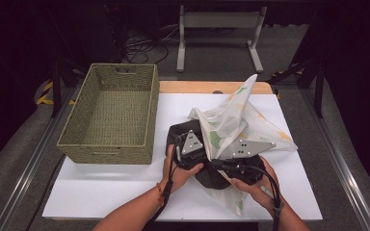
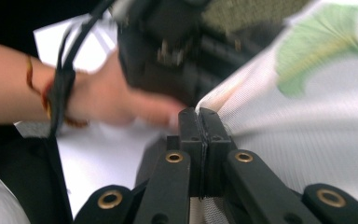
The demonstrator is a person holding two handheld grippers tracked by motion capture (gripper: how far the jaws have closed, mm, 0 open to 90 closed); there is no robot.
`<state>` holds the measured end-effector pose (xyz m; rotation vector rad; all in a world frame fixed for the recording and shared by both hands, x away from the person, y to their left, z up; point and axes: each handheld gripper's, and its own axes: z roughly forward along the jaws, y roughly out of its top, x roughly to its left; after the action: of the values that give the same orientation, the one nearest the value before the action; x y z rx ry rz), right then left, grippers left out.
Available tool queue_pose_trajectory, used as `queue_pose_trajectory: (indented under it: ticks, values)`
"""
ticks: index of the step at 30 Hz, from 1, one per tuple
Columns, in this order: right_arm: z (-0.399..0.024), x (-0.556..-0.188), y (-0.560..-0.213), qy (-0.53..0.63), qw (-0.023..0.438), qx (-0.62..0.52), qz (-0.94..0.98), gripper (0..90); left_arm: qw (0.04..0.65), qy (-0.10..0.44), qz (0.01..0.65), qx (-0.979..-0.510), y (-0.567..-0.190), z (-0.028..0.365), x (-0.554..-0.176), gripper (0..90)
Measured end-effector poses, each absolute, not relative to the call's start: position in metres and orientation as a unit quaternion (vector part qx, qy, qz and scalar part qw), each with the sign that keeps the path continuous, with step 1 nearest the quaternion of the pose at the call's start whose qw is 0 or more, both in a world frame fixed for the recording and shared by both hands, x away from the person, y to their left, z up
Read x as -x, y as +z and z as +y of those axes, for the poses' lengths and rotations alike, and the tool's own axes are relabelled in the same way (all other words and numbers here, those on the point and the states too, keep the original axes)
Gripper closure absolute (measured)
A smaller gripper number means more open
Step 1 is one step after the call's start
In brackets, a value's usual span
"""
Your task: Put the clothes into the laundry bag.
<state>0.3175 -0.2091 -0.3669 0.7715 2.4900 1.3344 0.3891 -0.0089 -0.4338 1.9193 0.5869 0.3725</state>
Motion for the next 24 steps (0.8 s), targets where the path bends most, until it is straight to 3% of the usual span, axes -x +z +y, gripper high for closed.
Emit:
queue_pose_trajectory:
  ticks: [4, 9, 11, 13, 16, 24]
  values:
    - [-0.212, -0.312, -0.374, 0.439, 0.111, -0.266, 0.851, 89.5, 0.526, 0.148, 0.263, -0.795, -0.438, -0.007, -0.397, 72.2]
    - [-0.211, -0.309, -0.383, 0.415, 0.126, -0.266, 0.861, 89.5, 0.514, 0.148, 0.243, -0.809, -0.432, -0.002, -0.392, 64.9]
    - [-0.214, -0.308, -0.385, 0.410, 0.131, -0.266, 0.863, 89.5, 0.499, 0.158, 0.216, -0.825, -0.423, 0.011, -0.383, 52.2]
    - [-0.216, -0.308, -0.385, 0.411, 0.130, -0.265, 0.863, 89.5, 0.501, 0.156, 0.207, -0.826, -0.420, 0.018, -0.380, 49.2]
    - [-0.220, -0.306, -0.383, 0.415, 0.132, -0.267, 0.860, 89.6, 0.508, 0.162, 0.192, -0.824, -0.408, 0.048, -0.365, 35.4]
    - [-0.223, -0.302, -0.379, 0.425, 0.128, -0.262, 0.857, 89.5, 0.451, 0.174, 0.209, -0.850, -0.416, 0.079, -0.362, 23.5]
